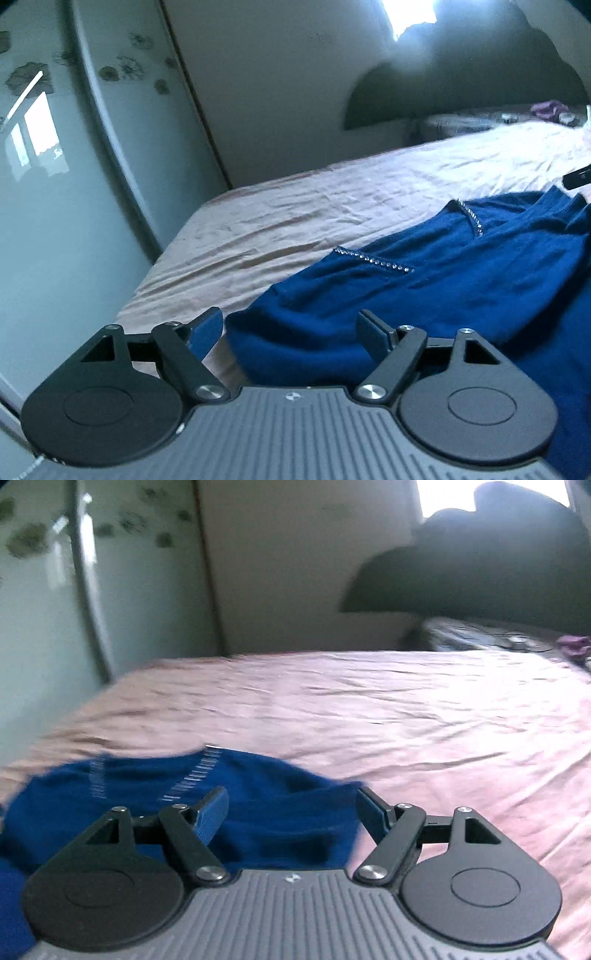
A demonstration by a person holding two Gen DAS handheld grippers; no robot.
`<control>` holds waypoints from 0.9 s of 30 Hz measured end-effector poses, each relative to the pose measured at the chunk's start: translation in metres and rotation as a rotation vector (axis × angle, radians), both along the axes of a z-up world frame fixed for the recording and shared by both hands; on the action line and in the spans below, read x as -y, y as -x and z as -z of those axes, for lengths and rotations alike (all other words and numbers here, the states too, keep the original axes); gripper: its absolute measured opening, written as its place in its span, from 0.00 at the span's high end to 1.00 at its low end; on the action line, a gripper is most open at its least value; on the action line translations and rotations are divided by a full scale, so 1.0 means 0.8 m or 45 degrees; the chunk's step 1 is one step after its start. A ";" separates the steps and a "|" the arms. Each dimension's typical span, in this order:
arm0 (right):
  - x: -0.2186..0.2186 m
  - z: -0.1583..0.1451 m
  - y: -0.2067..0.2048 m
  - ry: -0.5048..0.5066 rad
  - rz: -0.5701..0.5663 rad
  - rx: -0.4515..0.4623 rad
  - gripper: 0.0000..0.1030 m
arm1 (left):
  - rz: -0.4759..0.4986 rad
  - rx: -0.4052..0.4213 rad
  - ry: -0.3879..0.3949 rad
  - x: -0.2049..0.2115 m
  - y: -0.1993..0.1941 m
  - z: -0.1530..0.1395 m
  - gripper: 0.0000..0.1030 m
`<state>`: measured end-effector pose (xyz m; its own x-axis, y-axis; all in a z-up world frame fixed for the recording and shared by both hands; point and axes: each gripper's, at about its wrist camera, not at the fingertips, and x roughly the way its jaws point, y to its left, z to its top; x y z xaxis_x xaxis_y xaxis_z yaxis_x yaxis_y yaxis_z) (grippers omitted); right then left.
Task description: Fold small clothes
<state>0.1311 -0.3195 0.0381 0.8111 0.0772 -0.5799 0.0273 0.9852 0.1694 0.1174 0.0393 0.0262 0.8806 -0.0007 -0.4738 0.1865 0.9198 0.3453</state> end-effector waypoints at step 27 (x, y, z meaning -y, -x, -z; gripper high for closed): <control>-0.020 0.007 -0.019 0.008 -0.219 -0.020 0.93 | -0.069 -0.029 -0.090 0.023 -0.041 0.045 0.10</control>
